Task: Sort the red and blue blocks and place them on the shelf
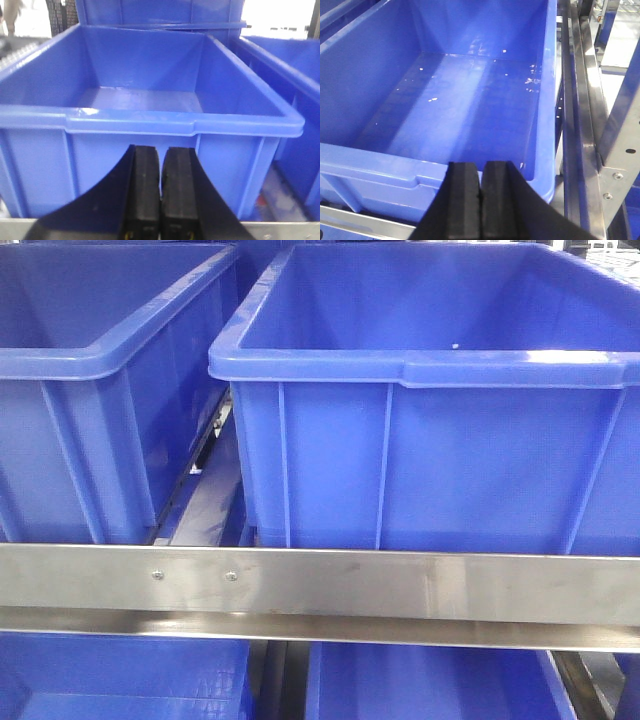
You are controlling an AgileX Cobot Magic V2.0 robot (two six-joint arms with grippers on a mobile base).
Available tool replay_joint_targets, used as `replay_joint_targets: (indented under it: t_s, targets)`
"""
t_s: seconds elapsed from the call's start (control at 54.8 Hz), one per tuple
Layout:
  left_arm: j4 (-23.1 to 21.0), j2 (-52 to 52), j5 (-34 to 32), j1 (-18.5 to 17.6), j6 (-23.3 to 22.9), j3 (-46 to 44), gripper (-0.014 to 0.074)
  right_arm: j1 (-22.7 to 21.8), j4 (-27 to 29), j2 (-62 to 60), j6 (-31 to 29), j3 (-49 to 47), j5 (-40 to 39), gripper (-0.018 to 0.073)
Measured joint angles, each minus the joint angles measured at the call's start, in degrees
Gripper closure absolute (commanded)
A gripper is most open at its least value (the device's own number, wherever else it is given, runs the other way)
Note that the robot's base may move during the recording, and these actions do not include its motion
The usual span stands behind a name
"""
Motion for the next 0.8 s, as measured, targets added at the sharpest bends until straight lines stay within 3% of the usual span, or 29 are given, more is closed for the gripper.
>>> replay_joint_targets:
  t_s: [0.803]
  targets:
    - [0.00, 0.00, -0.14, 0.00, 0.71, 0.00, 0.0513, 0.00, 0.00, 0.00, 0.00, 0.00, 0.00, 0.0491]
